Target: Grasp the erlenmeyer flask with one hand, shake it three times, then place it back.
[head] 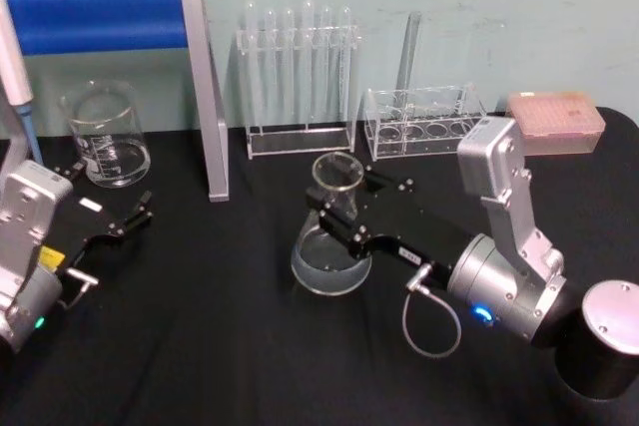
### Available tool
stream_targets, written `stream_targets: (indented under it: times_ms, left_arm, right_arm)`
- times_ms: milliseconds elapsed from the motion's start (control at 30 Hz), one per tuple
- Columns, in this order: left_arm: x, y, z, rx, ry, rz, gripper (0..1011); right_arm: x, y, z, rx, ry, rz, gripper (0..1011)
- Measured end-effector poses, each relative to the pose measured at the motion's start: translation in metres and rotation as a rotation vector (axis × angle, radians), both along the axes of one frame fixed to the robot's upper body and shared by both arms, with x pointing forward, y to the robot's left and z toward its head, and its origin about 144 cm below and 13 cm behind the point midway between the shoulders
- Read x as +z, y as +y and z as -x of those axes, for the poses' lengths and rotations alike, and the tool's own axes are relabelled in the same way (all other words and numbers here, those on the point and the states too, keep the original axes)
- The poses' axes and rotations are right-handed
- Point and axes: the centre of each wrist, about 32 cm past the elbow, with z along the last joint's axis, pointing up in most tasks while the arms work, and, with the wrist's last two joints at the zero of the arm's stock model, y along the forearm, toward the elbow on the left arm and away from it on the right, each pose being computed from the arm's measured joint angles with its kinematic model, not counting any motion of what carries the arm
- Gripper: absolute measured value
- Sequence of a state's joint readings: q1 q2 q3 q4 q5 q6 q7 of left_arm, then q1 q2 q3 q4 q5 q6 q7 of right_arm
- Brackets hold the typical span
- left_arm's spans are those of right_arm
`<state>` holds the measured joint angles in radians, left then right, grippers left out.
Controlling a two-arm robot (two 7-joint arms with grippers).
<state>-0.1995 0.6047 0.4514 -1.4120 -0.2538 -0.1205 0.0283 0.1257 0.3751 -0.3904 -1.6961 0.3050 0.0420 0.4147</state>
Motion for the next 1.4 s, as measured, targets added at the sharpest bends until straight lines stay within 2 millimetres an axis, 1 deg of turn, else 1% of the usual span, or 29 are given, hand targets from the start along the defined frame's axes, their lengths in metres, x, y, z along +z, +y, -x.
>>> stream_targets:
  times_ms: [333, 600, 933, 1267, 1400]
  left_arm:
    - [0.000, 0.000, 0.000, 0.000, 0.000, 0.000, 1001]
    - [0.000, 0.000, 0.000, 0.000, 0.000, 0.000, 1001]
    - [0.000, 0.000, 0.000, 0.000, 0.000, 0.000, 1001]
    - [0.000, 0.000, 0.000, 0.000, 0.000, 0.000, 1000]
    - [0.000, 0.000, 0.000, 0.000, 0.000, 0.000, 1001]
  right_arm:
    - [-0.002, 0.006, 0.006, 0.062, 0.000, 0.017, 456]
    - [-0.001, 0.003, 0.003, 0.033, -0.004, 0.013, 456]
    - [0.001, -0.015, -0.011, -0.094, -0.016, -0.002, 456]
    - [0.006, -0.041, -0.024, -0.263, -0.031, -0.014, 456]
    - [0.007, -0.047, -0.026, -0.300, -0.033, -0.018, 456]
